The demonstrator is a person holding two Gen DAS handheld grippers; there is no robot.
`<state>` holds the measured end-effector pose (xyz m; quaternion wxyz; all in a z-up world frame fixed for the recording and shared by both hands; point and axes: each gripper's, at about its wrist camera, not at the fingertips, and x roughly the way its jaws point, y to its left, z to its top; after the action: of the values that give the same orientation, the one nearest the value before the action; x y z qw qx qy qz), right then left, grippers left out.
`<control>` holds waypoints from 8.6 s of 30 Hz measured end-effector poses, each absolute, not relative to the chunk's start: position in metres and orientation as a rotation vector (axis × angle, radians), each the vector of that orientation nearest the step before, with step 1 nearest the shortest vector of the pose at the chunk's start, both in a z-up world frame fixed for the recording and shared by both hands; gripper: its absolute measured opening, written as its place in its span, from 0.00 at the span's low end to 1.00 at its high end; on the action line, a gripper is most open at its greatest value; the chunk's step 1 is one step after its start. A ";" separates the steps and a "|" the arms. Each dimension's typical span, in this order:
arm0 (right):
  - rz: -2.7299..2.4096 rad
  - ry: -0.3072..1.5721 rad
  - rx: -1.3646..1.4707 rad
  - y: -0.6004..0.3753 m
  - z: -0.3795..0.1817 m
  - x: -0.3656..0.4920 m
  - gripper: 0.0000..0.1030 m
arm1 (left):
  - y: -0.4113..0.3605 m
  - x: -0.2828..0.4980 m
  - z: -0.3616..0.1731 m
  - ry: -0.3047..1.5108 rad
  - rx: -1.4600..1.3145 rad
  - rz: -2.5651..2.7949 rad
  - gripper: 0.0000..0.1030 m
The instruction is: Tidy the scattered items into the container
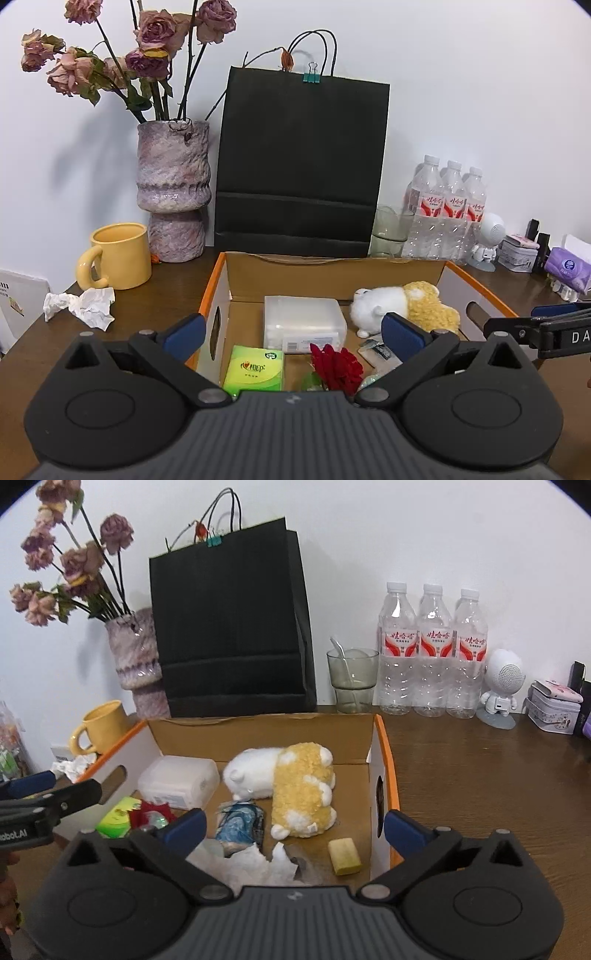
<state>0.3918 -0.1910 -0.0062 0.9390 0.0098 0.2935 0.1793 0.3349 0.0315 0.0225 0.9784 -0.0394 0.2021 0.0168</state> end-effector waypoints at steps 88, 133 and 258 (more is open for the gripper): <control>0.436 0.484 -0.031 -0.189 0.032 0.365 0.10 | 0.045 0.329 0.049 0.403 -0.073 0.025 0.34; 0.379 0.557 -0.049 -0.214 -0.005 0.332 0.88 | 0.029 0.270 0.031 0.347 0.019 -0.078 1.00; 0.338 0.737 -0.064 -0.168 -0.037 0.432 0.25 | 0.028 0.395 -0.006 0.586 0.011 0.005 0.36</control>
<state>0.4323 -0.1683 -0.0366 0.9184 -0.0313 0.3585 0.1644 0.3949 0.0278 -0.0063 0.9574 0.0054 0.2887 0.0022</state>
